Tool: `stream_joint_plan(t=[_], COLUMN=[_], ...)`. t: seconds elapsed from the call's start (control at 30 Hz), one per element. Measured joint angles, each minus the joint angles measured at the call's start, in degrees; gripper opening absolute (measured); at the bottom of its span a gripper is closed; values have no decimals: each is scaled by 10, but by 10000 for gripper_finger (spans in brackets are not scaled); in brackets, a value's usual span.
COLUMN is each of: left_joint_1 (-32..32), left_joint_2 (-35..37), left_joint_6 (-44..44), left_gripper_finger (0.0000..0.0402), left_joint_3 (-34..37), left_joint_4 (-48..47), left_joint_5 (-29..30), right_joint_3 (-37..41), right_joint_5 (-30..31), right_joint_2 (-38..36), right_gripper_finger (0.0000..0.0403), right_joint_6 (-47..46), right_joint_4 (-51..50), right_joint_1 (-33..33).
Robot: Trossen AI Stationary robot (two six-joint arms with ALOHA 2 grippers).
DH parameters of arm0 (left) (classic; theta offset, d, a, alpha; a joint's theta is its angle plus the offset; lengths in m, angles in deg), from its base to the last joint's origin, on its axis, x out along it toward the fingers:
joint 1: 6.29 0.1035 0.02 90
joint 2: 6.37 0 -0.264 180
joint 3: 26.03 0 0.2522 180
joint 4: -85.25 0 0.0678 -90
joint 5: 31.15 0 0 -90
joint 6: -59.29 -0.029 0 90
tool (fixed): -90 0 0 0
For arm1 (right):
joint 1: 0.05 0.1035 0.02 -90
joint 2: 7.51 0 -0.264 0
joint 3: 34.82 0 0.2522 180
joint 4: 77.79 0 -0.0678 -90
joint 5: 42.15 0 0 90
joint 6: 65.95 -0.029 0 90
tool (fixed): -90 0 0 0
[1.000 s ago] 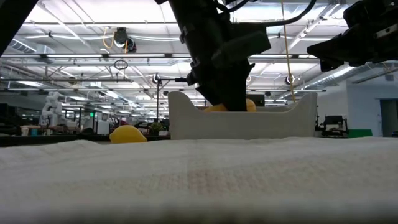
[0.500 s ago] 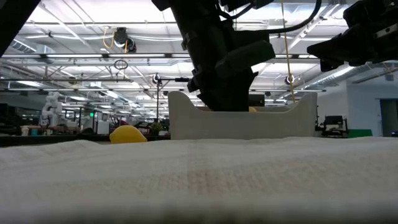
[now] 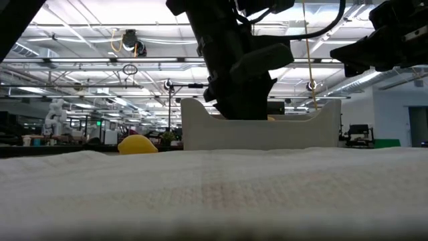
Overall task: Pick and placing Produce into tupperware
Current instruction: Put the yellow banana into the gray bin
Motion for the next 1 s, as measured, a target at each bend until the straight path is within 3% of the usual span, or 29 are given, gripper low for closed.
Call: stream_joint_plan(t=[0.27,0.43,1.0], left_joint_1=[0,5,19], left_joint_2=[0,0,0], left_joint_6=[-3,-6,-16], left_gripper_finger=[150,150,150], left_joint_3=[0,0,0], left_joint_4=[0,1,-1], left_joint_5=[-2,-42,-42], right_joint_3=[0,0,0], right_joint_5=[0,0,0], right_joint_2=[0,0,0], right_gripper_finger=[0,0,0], right_joint_6=[0,0,0], right_joint_4=[-4,-4,-4], right_joint_1=[0,0,0])
